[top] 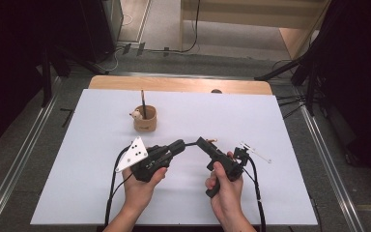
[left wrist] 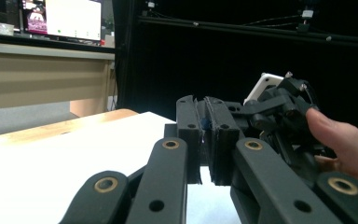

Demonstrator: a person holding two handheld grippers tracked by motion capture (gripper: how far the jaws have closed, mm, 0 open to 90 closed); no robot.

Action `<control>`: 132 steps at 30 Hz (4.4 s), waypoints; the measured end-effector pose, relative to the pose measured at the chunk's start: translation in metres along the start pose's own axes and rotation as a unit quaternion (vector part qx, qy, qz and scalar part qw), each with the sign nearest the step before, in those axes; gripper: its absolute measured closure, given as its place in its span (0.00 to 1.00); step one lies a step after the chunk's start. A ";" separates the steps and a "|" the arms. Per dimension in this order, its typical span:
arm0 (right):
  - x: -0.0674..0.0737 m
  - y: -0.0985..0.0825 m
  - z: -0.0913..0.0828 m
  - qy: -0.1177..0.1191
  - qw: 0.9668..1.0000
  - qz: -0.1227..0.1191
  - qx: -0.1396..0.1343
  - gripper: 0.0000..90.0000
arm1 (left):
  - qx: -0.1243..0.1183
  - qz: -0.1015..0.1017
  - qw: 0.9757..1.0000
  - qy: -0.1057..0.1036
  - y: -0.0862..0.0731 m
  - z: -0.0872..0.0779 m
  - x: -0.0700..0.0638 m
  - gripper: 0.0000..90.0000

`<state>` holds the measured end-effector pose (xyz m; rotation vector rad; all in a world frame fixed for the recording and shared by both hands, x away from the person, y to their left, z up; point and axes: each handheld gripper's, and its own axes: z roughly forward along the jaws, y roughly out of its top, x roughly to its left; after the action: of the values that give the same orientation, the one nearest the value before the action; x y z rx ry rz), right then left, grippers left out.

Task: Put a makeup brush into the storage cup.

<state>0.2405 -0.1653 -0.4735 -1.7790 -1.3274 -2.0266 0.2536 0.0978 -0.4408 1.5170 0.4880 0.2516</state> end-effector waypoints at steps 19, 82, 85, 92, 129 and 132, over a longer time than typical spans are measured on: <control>-0.004 0.008 -0.010 0.023 1.000 0.020 -0.004 0.82 | 0.088 -0.001 0.995 -0.039 -0.006 0.012 -0.003 0.95; 0.037 0.003 -0.031 -0.069 0.921 -0.383 0.027 0.15 | 0.196 -0.003 0.980 0.040 0.001 0.010 0.007 0.94; 0.032 0.004 -0.038 -0.077 0.917 -0.391 0.027 0.15 | 0.190 -0.005 0.981 0.045 0.002 0.007 0.010 0.94; 0.020 0.011 -0.052 -0.096 0.914 -0.393 0.015 0.15 | 0.175 -0.003 0.983 0.060 0.006 0.001 0.017 0.94; -0.043 0.023 -0.134 -0.183 0.903 -0.389 0.012 0.15 | 0.148 -0.001 0.982 0.118 0.022 -0.014 0.063 0.94; -0.046 0.021 -0.137 -0.189 0.901 -0.389 0.015 0.15 | 0.142 -0.004 0.982 0.124 0.026 -0.015 0.069 0.94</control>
<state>0.1665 -0.2898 -0.4900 -1.8716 -2.5008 -1.9798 0.3109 0.1442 -0.4246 1.7697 0.7531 0.3790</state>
